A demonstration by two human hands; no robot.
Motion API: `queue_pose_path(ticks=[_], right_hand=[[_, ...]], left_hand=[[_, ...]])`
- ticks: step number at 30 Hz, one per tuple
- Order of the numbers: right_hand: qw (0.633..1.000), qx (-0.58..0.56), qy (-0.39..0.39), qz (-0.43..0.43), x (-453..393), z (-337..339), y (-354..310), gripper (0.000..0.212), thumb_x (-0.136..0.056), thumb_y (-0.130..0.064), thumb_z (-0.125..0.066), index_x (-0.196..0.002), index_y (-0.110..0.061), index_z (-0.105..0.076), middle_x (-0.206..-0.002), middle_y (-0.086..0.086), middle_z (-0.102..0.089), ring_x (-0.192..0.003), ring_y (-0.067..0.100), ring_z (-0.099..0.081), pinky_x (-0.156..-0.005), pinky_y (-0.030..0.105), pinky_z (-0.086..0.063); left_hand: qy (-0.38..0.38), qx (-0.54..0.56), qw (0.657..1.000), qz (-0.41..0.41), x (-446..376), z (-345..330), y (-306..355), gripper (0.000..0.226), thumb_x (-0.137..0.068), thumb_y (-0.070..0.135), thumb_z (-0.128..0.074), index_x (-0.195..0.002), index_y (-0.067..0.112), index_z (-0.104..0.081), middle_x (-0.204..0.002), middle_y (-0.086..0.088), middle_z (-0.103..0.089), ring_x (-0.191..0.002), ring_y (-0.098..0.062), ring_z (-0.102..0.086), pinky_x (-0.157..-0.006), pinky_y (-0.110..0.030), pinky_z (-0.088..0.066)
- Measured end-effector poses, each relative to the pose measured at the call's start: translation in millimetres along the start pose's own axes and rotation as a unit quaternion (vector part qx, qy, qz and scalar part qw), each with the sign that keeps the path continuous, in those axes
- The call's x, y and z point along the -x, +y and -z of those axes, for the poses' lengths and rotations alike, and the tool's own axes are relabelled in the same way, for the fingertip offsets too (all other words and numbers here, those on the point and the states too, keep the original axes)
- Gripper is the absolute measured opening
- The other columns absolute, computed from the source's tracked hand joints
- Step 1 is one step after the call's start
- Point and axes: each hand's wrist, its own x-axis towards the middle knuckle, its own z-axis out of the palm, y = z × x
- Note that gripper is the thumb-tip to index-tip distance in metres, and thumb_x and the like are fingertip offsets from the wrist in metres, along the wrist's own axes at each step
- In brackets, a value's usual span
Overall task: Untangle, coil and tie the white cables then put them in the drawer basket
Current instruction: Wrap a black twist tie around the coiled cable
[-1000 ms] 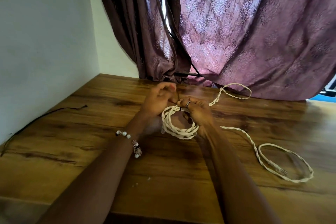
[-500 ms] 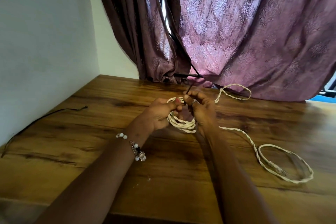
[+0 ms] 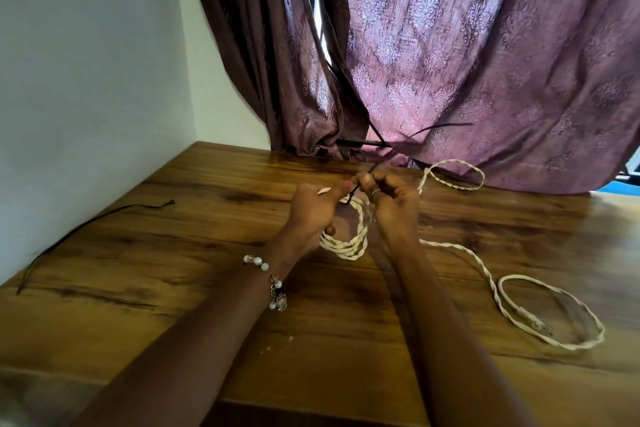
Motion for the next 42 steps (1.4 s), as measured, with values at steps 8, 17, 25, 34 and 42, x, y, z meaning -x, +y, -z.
queue_pose_path(ticks=[8,17,25,34,42], right_hand=[[0.978,-0.182,0.078,-0.072,-7,-2,-15,0.013,-0.092,0.006,-0.051,-0.081,0.001,-0.057,-0.059,0.011,-0.054,-0.05,0.018,-0.055,-0.053,0.029,-0.053],[0.967,-0.132,0.125,-0.179,-17,6,-15,0.025,-0.091,0.006,-0.045,-0.072,-0.001,-0.059,-0.048,0.008,-0.044,-0.042,0.017,-0.041,-0.052,0.03,-0.052],[0.989,-0.067,0.104,-0.084,-14,-2,-23,0.028,-0.09,0.009,-0.05,-0.065,-0.002,-0.057,-0.047,0.006,-0.042,-0.035,0.014,-0.044,-0.047,0.028,-0.044],[0.997,-0.045,0.058,-0.034,-2,-15,-20,0.018,-0.089,0.007,-0.055,-0.072,0.002,-0.059,-0.055,0.01,-0.051,-0.05,0.019,-0.051,-0.049,0.029,-0.048],[0.998,-0.033,-0.047,0.019,9,-20,-19,0.014,-0.09,0.009,-0.053,-0.083,0.002,-0.063,-0.054,0.0,-0.061,-0.051,0.01,-0.059,-0.05,0.027,-0.051]], left_hand=[[-0.039,-0.084,0.995,-0.047,2,-3,2,0.011,-0.088,0.029,-0.065,-0.086,0.025,-0.074,-0.079,-0.002,-0.07,-0.056,-0.016,-0.055,-0.042,-0.023,-0.039],[-0.179,-0.192,0.965,-0.018,7,-6,13,0.01,-0.088,0.024,-0.065,-0.087,0.018,-0.072,-0.036,0.01,-0.05,-0.036,-0.012,-0.034,-0.04,-0.018,-0.029],[-0.188,-0.191,0.961,-0.063,2,-4,3,0.008,-0.088,0.023,-0.066,-0.081,0.023,-0.071,-0.048,0.002,-0.061,-0.039,-0.017,-0.055,-0.04,-0.023,-0.043],[-0.019,-0.049,0.999,-0.005,-4,-11,-11,0.016,-0.091,0.018,-0.064,-0.098,0.005,-0.072,-0.055,-0.003,-0.06,-0.032,-0.008,-0.048,-0.036,-0.018,-0.034],[-0.032,0.121,0.976,0.178,-14,5,3,0.025,-0.092,0.005,-0.056,-0.068,0.009,-0.062,-0.052,-0.003,-0.062,-0.041,-0.008,-0.057,-0.037,-0.015,-0.03]])
